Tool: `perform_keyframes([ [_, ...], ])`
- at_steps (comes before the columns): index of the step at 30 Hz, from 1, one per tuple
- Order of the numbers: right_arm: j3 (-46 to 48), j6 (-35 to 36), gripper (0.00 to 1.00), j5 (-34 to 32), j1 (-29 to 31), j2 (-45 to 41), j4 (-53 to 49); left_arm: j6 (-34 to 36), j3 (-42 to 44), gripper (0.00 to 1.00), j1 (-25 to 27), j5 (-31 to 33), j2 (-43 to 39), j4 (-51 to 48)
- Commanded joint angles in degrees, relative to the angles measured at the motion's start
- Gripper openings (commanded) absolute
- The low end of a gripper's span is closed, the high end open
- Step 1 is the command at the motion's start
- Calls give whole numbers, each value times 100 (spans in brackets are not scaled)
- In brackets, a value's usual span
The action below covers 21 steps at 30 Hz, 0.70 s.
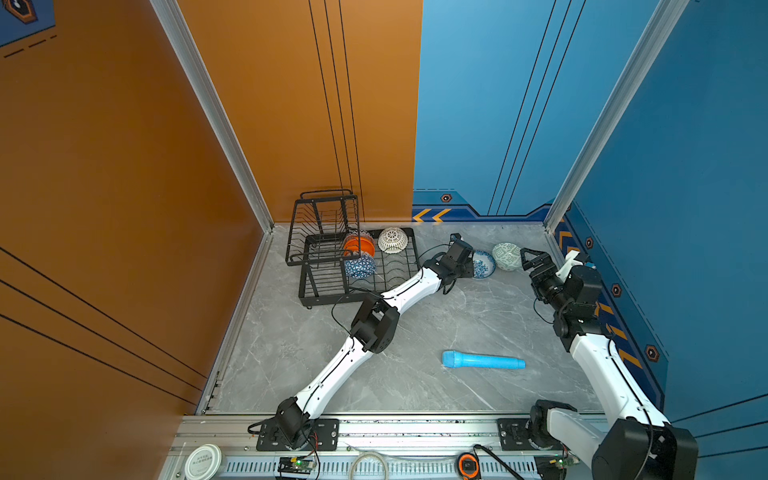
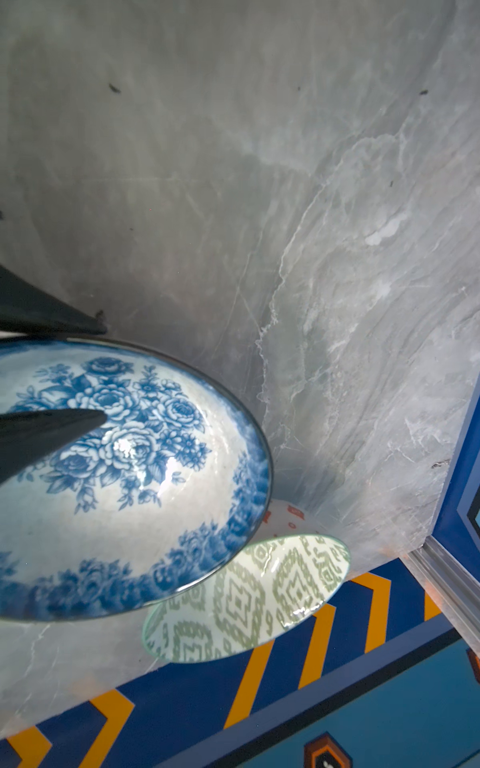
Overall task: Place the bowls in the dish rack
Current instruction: 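Grip the blue floral bowl's rim with the left gripper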
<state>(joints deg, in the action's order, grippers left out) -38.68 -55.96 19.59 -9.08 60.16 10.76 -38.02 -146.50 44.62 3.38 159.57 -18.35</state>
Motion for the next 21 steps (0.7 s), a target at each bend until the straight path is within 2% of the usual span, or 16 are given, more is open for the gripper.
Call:
perform_keyframes([
  [1,87,-63,100,98,-42,-47,119,62,22,21,-41,-98,-50,-176],
  [12,210,-177,100,89,-51,-109,189,110,391,8,-51,-193,-353,-163],
  [21,274,-195,100,75,-48,-145,109,63,1089,0,-70,-202,-927,377],
])
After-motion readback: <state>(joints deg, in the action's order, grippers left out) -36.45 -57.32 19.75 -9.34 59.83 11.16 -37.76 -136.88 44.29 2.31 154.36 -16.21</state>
